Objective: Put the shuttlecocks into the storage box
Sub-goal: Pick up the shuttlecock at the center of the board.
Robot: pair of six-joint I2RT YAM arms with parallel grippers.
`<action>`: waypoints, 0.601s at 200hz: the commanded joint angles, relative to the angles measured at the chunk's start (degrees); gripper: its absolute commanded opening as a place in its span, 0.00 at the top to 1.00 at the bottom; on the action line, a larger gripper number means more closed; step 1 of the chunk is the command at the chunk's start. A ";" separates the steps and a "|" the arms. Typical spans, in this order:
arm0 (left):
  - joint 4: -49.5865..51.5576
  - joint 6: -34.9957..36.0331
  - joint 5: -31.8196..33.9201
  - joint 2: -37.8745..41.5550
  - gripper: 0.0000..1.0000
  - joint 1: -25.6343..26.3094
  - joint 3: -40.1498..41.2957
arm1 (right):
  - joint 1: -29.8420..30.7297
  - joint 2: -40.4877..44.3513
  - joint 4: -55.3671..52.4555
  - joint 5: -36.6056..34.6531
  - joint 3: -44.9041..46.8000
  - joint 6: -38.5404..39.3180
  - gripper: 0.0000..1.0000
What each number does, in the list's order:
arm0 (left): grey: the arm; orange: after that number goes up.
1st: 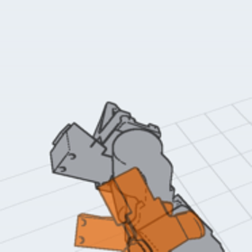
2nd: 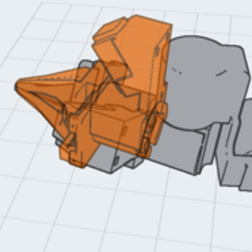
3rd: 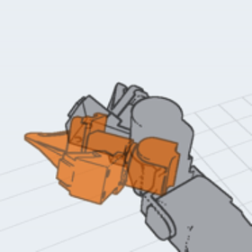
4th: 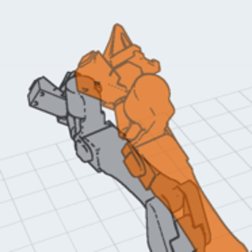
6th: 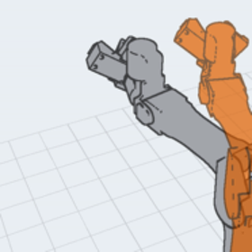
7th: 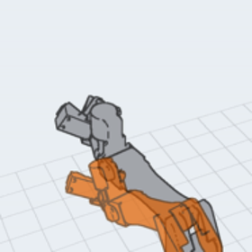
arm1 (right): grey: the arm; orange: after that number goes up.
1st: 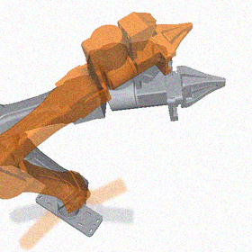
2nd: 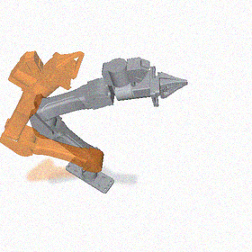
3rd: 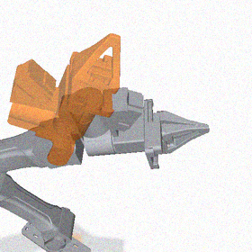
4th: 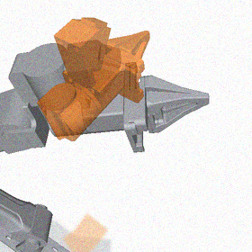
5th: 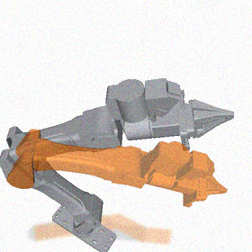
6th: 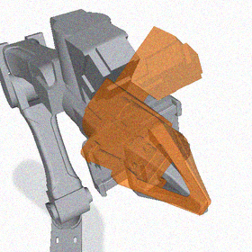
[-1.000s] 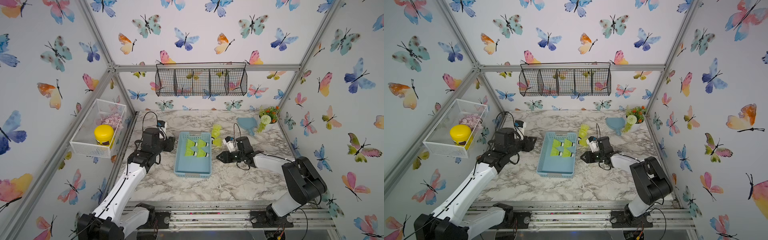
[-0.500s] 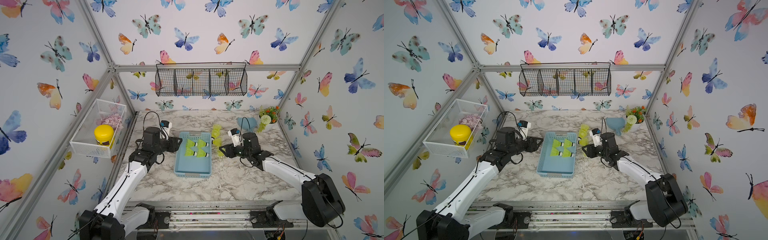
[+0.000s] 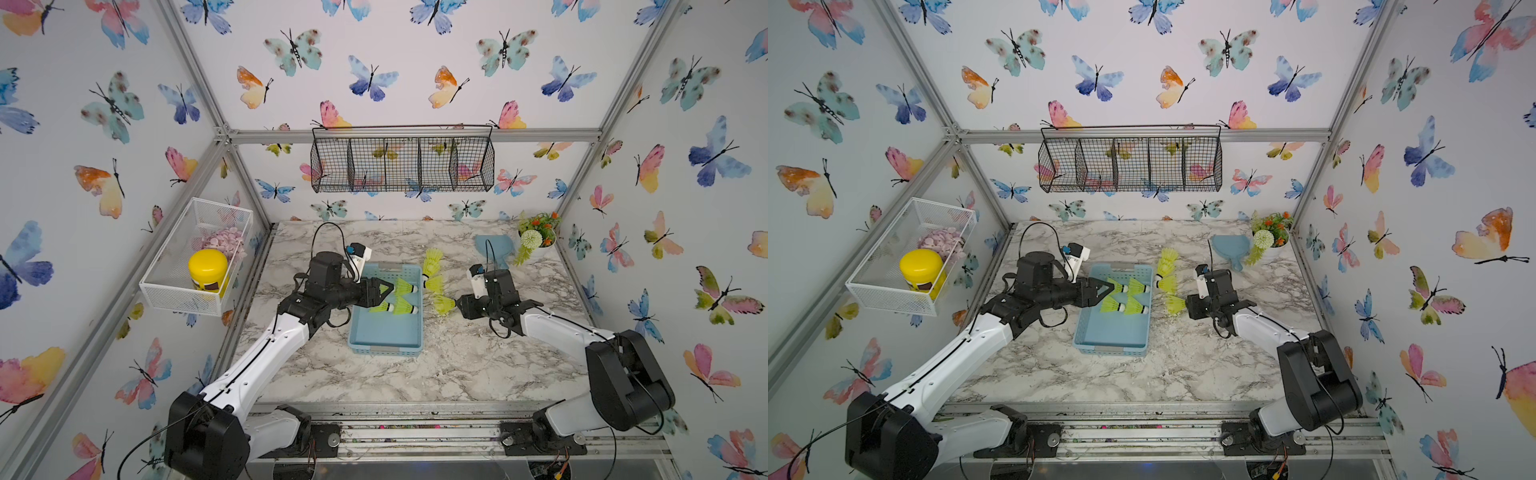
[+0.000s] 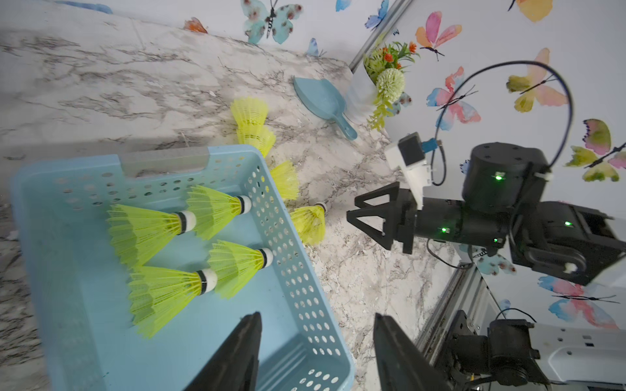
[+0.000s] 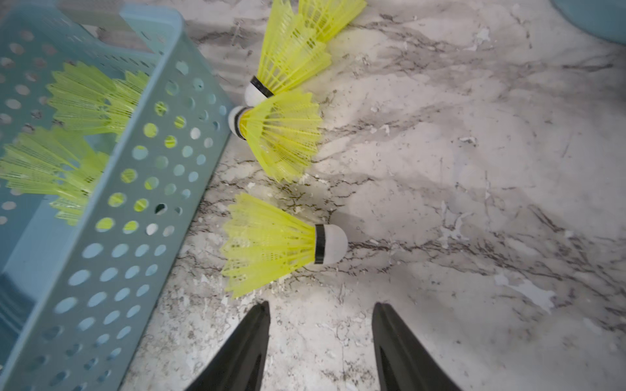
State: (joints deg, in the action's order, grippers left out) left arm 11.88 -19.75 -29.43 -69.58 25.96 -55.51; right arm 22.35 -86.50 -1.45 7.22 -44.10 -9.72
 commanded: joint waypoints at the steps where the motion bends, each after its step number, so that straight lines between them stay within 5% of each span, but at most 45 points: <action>1: -1.91 -3.94 1.21 -1.66 0.42 3.11 -2.19 | -0.72 -1.60 -1.50 -0.59 -1.33 1.46 0.44; 63: -5.24 -10.84 13.45 -13.99 0.42 17.69 -7.90 | -0.96 -3.74 2.27 3.59 0.84 -3.49 0.44; 120: -7.09 -17.07 20.53 -27.22 0.42 21.92 -14.09 | -0.93 -4.88 5.23 5.54 1.73 -6.34 0.45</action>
State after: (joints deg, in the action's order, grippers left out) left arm 6.48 -32.71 -14.37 -93.08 47.27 -66.76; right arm 21.56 -90.30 1.83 11.20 -43.05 -14.02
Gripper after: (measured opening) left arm 0.577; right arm 0.556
